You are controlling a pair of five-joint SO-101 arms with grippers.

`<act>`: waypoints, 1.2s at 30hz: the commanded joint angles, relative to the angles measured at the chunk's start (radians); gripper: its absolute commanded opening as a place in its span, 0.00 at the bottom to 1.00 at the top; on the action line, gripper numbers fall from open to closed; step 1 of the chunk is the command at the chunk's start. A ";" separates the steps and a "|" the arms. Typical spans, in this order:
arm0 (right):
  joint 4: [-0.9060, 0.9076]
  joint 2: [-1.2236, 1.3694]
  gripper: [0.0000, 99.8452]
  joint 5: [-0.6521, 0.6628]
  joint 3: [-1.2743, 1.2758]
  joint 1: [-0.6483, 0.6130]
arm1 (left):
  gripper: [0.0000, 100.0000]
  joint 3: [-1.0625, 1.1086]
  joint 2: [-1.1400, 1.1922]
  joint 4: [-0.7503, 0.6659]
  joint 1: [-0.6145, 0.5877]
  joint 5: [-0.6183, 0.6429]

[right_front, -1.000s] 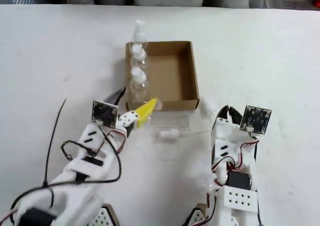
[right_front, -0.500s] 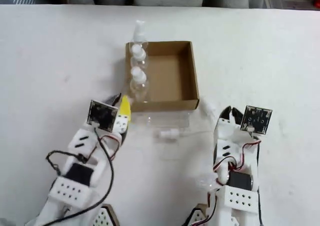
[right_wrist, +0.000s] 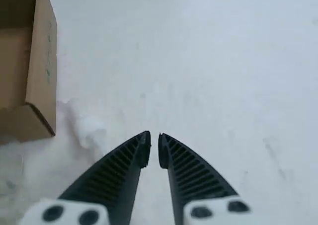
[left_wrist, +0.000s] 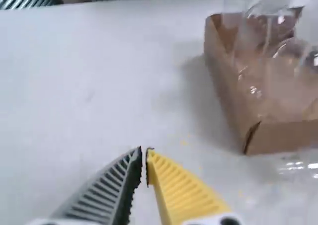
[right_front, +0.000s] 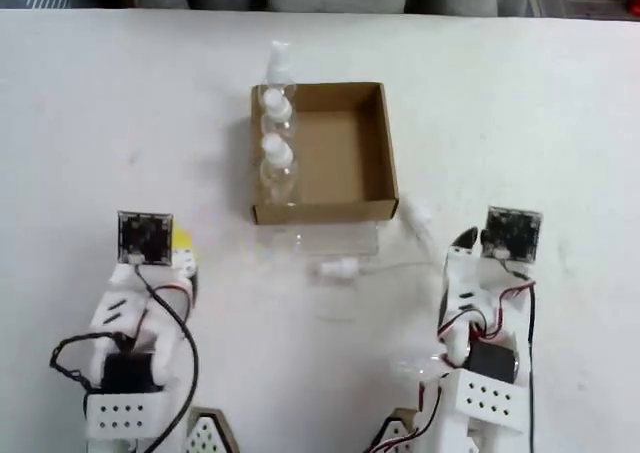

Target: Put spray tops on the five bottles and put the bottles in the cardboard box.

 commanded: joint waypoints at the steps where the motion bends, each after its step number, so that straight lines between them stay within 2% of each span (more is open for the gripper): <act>1: 0.271 -0.005 0.01 0.103 -0.219 -0.122 | 0.02 -0.006 -0.024 0.071 -0.133 -0.135; 5: 0.496 -0.002 0.01 0.212 -0.411 -0.317 | 0.02 0.000 -0.025 0.149 -0.160 -0.269; 8: 0.578 0.001 0.01 0.222 -0.514 -0.441 | 0.02 0.012 -0.027 0.183 -0.151 -0.351; 15: 0.527 0.180 0.01 0.224 -0.537 -0.699 | 0.02 0.012 -0.027 0.206 -0.101 -0.430; 18: 0.481 0.302 0.01 0.242 -0.542 -0.763 | 0.02 0.012 -0.027 0.204 -0.104 -0.428; 23: 0.469 0.438 0.02 0.480 -0.542 -0.860 | 0.02 0.012 -0.027 0.199 -0.104 -0.430; 26: 0.469 0.481 0.02 0.542 -0.545 -0.895 | 0.03 0.012 -0.027 0.196 -0.104 -0.430; 31: 0.458 0.536 0.09 0.548 -0.557 -0.934 | 0.03 0.012 -0.022 0.158 -0.099 -0.430; 36: 0.467 0.553 0.06 0.477 -0.563 -0.997 | 0.03 0.012 -0.022 0.163 -0.104 -0.430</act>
